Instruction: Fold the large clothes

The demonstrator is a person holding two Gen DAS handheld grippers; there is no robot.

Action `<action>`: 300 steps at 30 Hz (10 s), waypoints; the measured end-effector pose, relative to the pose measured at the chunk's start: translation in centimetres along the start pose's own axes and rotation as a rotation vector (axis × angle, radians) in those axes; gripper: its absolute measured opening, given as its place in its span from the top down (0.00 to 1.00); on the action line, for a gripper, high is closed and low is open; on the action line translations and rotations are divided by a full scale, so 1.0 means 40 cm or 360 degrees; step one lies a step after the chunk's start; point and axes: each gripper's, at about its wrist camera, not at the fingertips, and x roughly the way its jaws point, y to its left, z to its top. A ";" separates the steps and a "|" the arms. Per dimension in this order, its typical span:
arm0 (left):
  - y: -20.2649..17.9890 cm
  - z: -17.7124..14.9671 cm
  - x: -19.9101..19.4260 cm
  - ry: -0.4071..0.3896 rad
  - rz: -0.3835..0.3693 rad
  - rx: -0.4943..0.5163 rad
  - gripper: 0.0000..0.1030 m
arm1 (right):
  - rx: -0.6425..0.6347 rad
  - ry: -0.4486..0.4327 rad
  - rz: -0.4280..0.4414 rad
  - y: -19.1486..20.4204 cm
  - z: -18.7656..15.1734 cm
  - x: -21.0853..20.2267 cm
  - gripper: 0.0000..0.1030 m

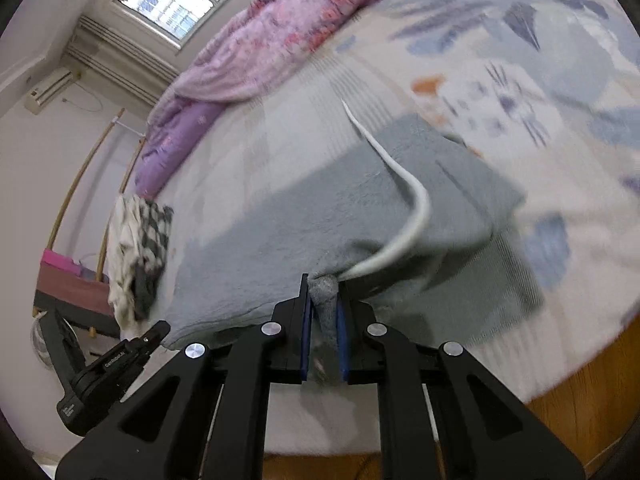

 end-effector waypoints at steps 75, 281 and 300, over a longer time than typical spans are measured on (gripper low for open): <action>0.195 -0.058 0.133 0.0318 0.0019 -0.0389 0.91 | -0.0736 0.0259 -0.0333 0.207 -0.069 0.312 0.89; 0.401 0.845 -0.680 -0.0335 0.0896 -0.0113 0.11 | -0.1229 0.0076 0.0252 1.517 0.245 0.071 0.09; 0.106 0.599 -1.004 -0.0587 0.0758 0.0088 0.10 | -0.1270 -0.0238 0.0299 1.382 0.126 -0.444 0.09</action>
